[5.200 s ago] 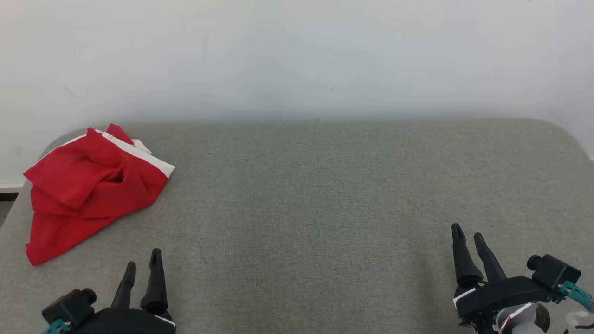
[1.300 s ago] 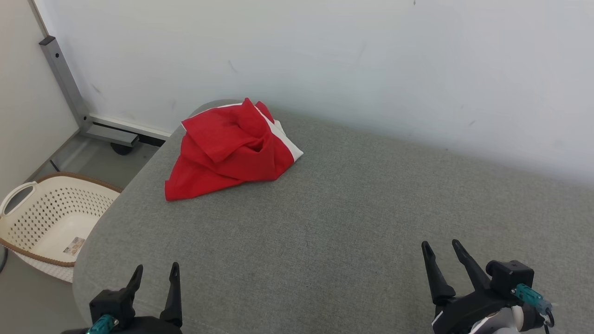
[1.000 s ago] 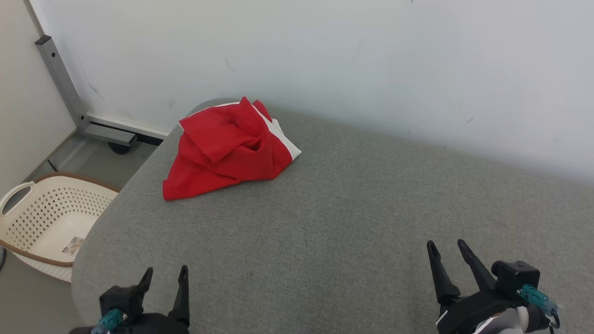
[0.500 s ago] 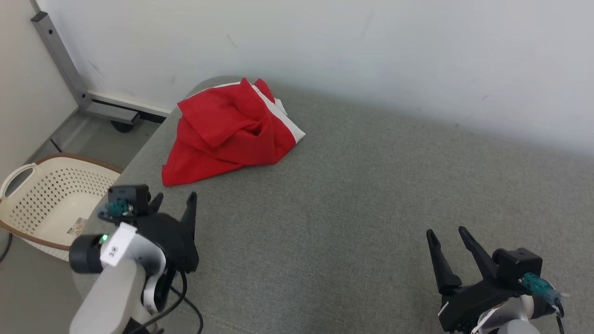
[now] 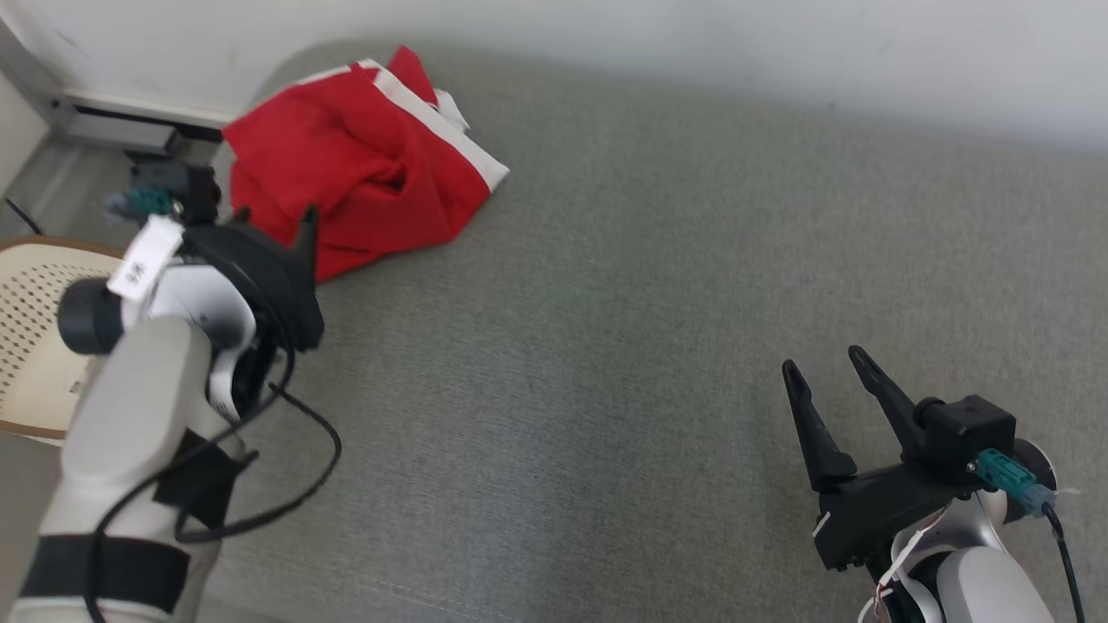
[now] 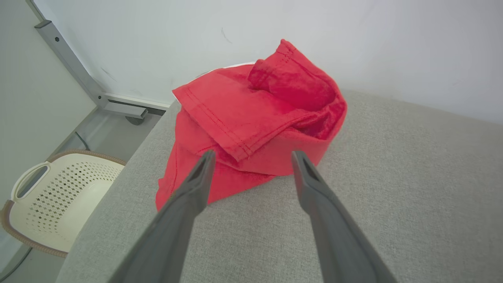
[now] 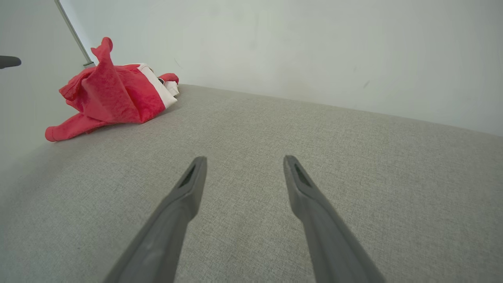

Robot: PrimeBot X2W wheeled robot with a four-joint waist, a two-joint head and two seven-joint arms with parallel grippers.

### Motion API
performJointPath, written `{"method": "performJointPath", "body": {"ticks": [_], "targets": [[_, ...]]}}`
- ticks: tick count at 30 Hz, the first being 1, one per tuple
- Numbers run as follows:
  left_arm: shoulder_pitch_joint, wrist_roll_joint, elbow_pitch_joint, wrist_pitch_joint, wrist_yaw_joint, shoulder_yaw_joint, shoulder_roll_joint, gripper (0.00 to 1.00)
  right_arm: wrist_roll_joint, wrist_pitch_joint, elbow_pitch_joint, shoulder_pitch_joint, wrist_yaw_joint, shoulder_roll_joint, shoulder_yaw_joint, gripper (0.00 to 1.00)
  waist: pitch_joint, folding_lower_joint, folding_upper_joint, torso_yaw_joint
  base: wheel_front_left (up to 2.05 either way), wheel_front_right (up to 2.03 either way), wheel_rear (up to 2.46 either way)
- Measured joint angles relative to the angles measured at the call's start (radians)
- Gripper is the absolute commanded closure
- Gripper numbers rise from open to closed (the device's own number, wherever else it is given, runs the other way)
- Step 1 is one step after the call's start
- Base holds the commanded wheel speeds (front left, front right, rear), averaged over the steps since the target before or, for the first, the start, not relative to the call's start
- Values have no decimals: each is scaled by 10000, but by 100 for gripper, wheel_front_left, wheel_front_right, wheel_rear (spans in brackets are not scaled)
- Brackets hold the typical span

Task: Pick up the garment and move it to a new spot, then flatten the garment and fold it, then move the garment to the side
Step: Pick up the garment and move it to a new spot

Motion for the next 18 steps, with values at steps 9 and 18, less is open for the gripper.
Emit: {"method": "performJointPath", "body": {"ticks": [9, 18], "targets": [[-1118, -52, 988, 209, -75, 59, 261, 0, -94, 426, -650, 4, 0, -2, 249, 0, 929, 1, 0, -626, 0, 0, 0], [-1675, -77, 2048, 441, 58, 123, 796, 0, -295, 782, -1321, 397, 0, -4, 345, 0, 1330, 0, 0, -1251, 0, 0, 0]]}}
